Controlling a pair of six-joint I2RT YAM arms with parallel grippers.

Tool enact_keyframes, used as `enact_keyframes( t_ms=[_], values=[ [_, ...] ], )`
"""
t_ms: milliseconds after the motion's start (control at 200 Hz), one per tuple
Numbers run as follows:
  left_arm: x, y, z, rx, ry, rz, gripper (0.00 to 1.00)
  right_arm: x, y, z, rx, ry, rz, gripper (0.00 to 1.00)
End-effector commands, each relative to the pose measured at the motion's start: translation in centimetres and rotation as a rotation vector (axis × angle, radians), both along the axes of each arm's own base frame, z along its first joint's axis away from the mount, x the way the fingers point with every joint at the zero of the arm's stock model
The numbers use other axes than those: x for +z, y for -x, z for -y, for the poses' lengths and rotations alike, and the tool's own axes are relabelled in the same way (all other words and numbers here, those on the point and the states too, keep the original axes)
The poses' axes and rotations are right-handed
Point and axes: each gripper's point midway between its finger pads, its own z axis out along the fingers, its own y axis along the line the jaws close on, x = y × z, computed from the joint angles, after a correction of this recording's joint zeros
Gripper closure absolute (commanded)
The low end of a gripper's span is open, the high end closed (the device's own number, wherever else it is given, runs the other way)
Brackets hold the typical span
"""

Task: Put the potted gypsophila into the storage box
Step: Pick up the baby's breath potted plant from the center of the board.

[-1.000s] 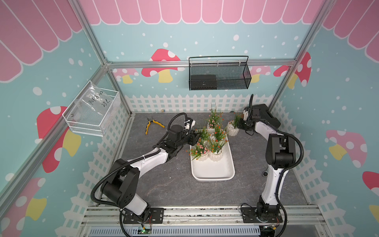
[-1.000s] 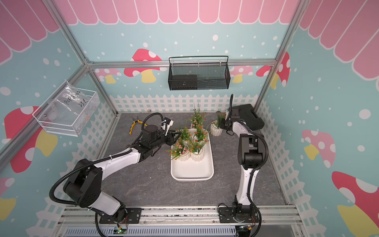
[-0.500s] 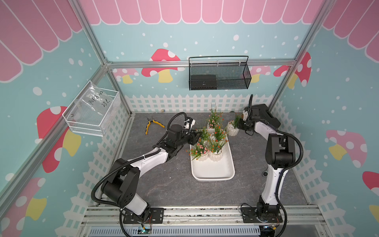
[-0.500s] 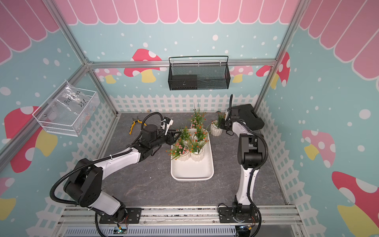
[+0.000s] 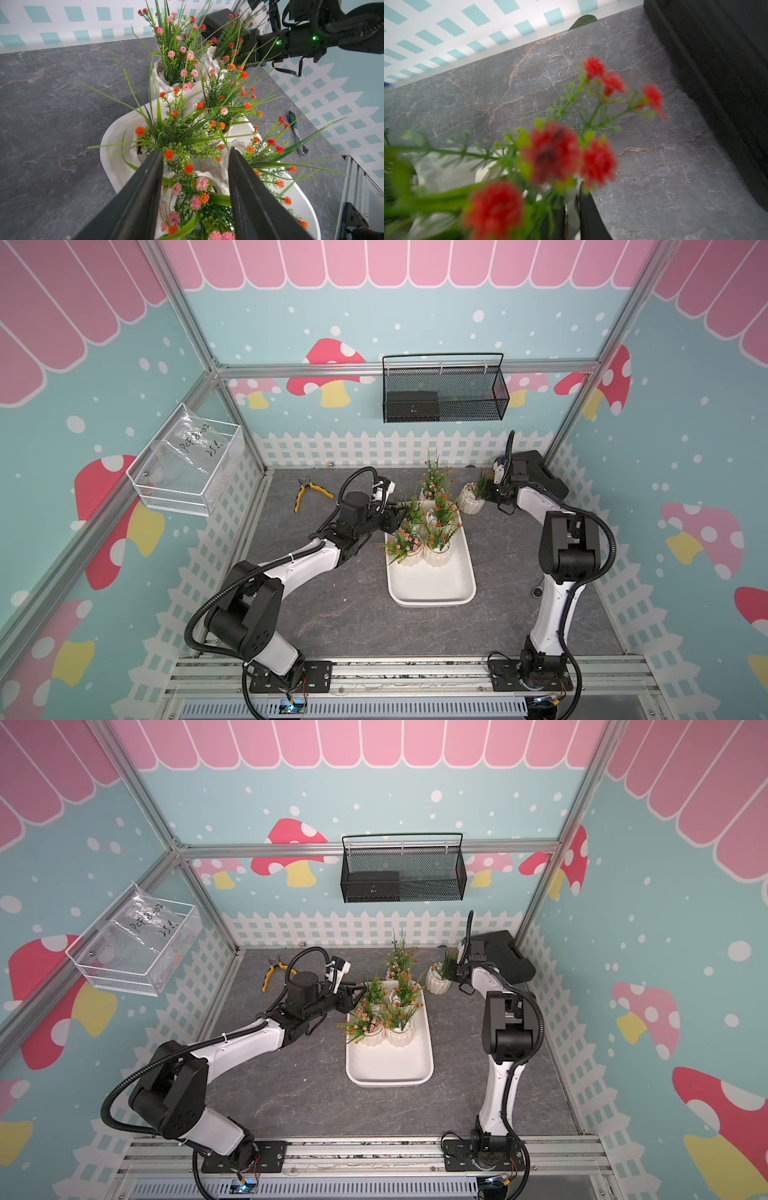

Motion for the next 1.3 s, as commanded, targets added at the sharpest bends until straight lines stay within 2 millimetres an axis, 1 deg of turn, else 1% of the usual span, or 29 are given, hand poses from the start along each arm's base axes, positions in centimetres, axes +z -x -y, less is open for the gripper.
enact_keyframes(
  t_ms=[0, 100, 360, 410, 415, 420, 435, 625, 921, 1096, 1296],
  values=[
    [1.1, 0.4, 0.0, -0.014, 0.028, 0.021, 0.49, 1.2, 0.9, -0.1, 0.004, 0.0, 0.008, 0.86],
    [1.4, 0.7, -0.1, -0.017, 0.031, 0.026, 0.49, 1.9, 1.4, 0.0, 0.0, 0.003, 0.017, 0.87],
    [1.3, 1.9, -0.5, -0.027, 0.036, 0.012, 0.49, 3.2, 3.2, 0.3, -0.013, 0.02, 0.034, 0.88],
    [1.4, 2.1, -0.7, -0.025, 0.038, 0.014, 0.49, 2.6, 3.6, 0.4, -0.015, 0.022, 0.021, 0.88],
    [1.4, 2.1, -0.7, -0.025, 0.039, 0.015, 0.49, 3.2, 3.7, 0.3, -0.015, 0.022, 0.033, 0.88],
    [1.4, 2.1, -0.7, -0.025, 0.038, 0.014, 0.49, 3.2, 3.7, 0.4, -0.015, 0.023, 0.032, 0.88],
    [1.4, 2.2, -0.7, -0.026, 0.039, 0.016, 0.49, 3.8, 3.9, 0.4, -0.016, 0.023, 0.043, 0.88],
    [1.7, 3.1, -1.2, -0.024, 0.046, 0.014, 0.49, 5.4, 5.4, 0.5, -0.021, 0.033, 0.074, 0.89],
    [0.7, 4.9, -2.4, -0.01, 0.029, -0.029, 0.49, 6.8, 8.6, 0.3, -0.021, 0.022, 0.106, 0.89],
    [0.5, 6.2, -3.1, -0.005, 0.037, -0.028, 0.49, 9.2, 10.6, -0.3, 0.004, 0.003, 0.157, 0.89],
    [1.2, 7.1, -3.3, -0.02, 0.043, -0.009, 0.49, 11.9, 13.5, -0.8, 0.038, 0.007, 0.221, 0.89]
  ],
)
